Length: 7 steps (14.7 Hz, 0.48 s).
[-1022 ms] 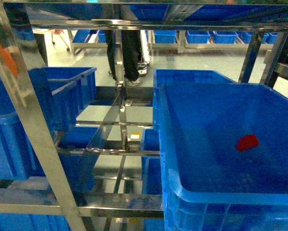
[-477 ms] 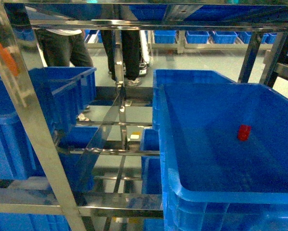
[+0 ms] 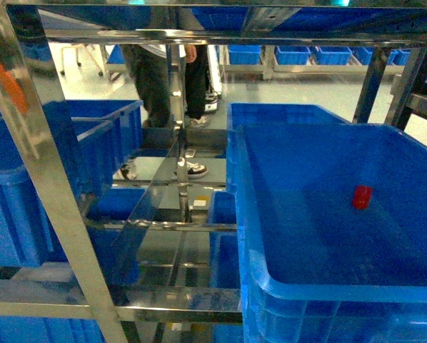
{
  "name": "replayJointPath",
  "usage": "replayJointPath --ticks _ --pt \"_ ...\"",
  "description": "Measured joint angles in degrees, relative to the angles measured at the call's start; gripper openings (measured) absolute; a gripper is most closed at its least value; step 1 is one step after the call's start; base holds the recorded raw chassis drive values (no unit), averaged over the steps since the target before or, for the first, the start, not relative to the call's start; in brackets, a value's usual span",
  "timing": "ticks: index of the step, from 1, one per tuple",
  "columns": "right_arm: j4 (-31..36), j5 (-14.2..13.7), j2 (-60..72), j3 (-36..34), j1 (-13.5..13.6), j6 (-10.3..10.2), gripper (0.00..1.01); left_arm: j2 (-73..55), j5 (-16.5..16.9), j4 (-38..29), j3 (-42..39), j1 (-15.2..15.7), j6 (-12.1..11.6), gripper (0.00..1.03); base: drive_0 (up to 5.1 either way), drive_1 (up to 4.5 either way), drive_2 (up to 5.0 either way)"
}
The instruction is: Pick red block from blue box to shelf
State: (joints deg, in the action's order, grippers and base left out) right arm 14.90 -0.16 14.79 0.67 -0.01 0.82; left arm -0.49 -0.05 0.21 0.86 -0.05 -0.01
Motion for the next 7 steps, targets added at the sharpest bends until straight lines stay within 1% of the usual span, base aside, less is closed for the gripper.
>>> replayJointPath --ticks 5,6,7 --pt "-5.3 0.0 -5.3 0.0 0.0 0.0 0.02 0.0 0.0 0.0 0.0 0.0 0.0 0.98 0.0 0.00 0.0" --pt "-13.7 0.2 -10.6 0.0 0.0 0.0 0.02 0.0 0.0 0.0 0.0 0.0 0.0 0.98 0.0 0.00 0.0" --pt "-14.1 0.2 -14.5 0.1 0.0 0.0 0.02 0.0 0.1 0.0 0.0 0.0 0.0 0.98 0.0 0.00 0.0"
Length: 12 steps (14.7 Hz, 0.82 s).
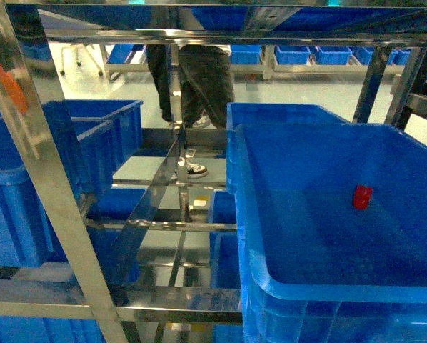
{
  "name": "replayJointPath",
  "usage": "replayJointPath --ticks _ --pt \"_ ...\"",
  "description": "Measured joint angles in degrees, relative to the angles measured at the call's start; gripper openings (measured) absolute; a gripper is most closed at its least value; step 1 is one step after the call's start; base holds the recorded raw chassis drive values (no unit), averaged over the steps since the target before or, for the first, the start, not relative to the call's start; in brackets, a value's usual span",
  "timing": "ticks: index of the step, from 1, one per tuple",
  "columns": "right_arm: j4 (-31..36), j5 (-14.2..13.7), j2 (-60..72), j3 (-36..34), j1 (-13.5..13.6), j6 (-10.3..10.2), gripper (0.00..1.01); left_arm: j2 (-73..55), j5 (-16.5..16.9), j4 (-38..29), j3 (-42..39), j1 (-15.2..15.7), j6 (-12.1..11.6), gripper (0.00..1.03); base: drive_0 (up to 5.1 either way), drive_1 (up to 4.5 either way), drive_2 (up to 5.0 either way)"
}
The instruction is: Pick red block from blue box to shelf
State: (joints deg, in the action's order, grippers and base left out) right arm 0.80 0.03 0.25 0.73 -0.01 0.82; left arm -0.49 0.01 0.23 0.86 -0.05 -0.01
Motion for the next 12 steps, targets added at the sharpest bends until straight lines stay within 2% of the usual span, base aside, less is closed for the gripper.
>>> replayJointPath --ticks 4,7,10,11,12 --pt "-1.1 0.0 0.0 0.0 0.0 0.0 0.02 0.0 0.0 0.0 0.0 0.0 0.0 0.98 0.0 0.00 0.0" --pt "-1.0 0.0 0.0 0.0 0.0 0.0 0.32 0.0 -0.1 0.0 0.0 0.0 0.0 0.98 0.0 0.00 0.0" --pt "-1.1 0.0 0.0 0.0 0.0 0.0 0.74 0.0 0.0 0.0 0.0 0.0 0.0 0.98 0.0 0.00 0.0" --pt "-1.0 0.0 0.0 0.0 0.0 0.0 0.92 0.0 0.0 0.0 0.0 0.0 0.0 0.98 0.0 0.00 0.0" --pt "-1.1 0.0 0.0 0.0 0.0 0.0 0.99 0.0 0.0 0.0 0.0 0.0 0.0 0.98 0.0 0.00 0.0"
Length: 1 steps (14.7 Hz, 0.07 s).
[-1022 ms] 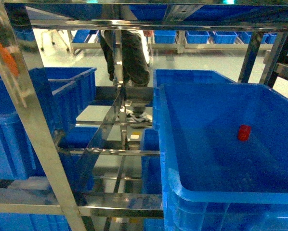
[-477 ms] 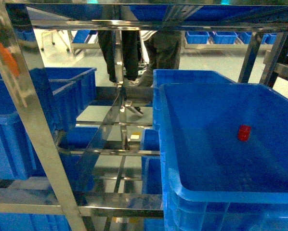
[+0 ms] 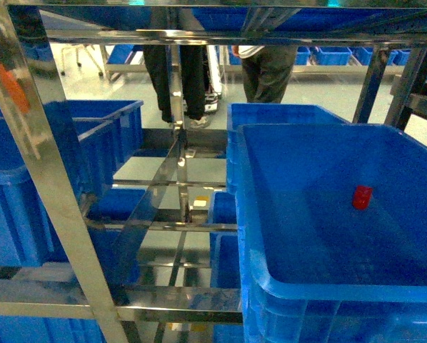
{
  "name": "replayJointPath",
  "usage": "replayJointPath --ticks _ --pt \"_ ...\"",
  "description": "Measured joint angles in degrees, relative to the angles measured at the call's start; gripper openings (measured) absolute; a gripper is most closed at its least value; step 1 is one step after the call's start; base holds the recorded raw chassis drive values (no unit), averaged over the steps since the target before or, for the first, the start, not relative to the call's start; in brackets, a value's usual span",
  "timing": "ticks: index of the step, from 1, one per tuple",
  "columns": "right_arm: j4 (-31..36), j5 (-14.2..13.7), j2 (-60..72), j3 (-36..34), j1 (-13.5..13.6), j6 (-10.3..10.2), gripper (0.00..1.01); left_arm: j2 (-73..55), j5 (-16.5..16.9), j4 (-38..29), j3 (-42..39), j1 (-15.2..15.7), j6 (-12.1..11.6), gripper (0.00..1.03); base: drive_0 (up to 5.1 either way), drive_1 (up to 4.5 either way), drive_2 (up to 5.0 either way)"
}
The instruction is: Pick red block from blue box to shelf
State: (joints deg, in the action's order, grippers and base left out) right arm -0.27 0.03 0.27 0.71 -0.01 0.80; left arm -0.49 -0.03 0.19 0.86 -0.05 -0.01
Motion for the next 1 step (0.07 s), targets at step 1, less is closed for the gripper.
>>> replayJointPath --ticks 1 --pt "0.0 0.0 0.0 0.0 0.0 0.0 0.98 0.0 0.0 0.0 0.0 0.0 0.0 0.98 0.0 0.00 0.0"
